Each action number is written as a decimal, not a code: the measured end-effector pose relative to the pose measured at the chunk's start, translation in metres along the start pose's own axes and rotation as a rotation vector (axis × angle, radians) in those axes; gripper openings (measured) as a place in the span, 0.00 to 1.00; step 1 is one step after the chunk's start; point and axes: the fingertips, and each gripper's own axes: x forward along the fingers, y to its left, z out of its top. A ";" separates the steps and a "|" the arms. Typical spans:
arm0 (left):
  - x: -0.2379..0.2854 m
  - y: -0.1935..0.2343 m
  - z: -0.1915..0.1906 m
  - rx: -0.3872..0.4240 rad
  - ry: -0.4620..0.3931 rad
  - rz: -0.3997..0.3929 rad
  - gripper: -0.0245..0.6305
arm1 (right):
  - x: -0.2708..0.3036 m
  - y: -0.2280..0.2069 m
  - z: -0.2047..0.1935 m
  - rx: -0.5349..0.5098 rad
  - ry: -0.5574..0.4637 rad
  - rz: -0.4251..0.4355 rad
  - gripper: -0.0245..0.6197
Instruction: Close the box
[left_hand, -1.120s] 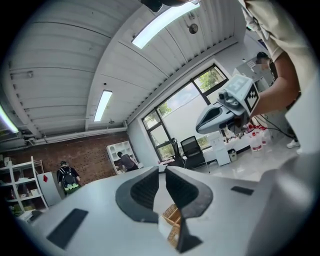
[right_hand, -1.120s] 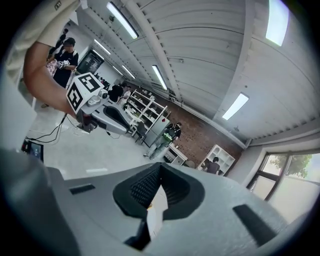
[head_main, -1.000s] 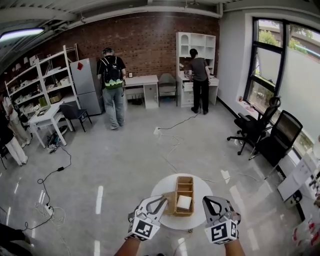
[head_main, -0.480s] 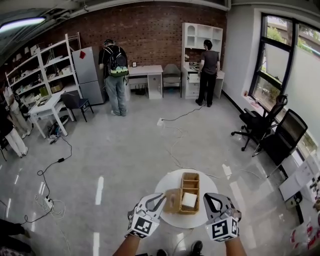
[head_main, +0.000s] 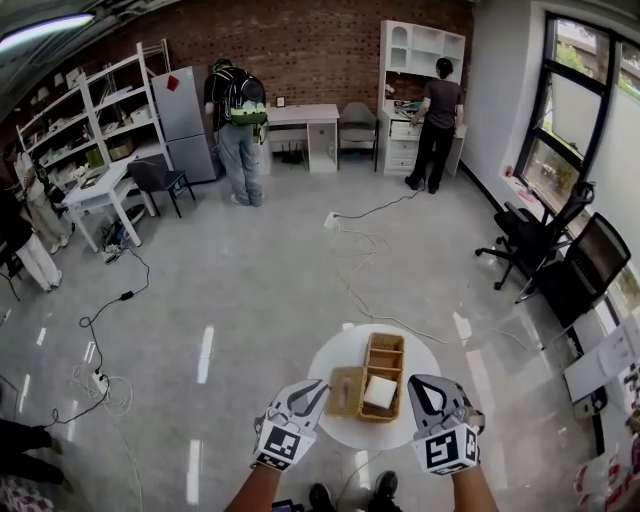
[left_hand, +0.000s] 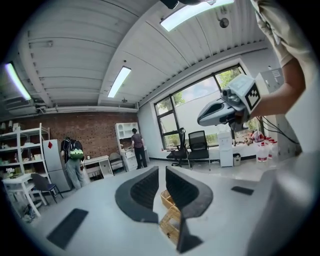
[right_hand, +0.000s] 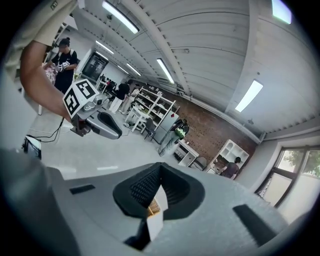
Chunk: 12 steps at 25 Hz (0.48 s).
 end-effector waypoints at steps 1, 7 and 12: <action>0.002 -0.001 -0.005 -0.015 0.009 0.004 0.11 | 0.003 0.000 -0.002 0.000 0.001 0.010 0.03; 0.018 -0.011 -0.053 -0.131 0.079 0.030 0.11 | 0.026 0.003 -0.032 0.005 0.010 0.072 0.03; 0.030 -0.019 -0.096 -0.243 0.118 0.054 0.11 | 0.050 0.012 -0.058 0.004 0.022 0.121 0.03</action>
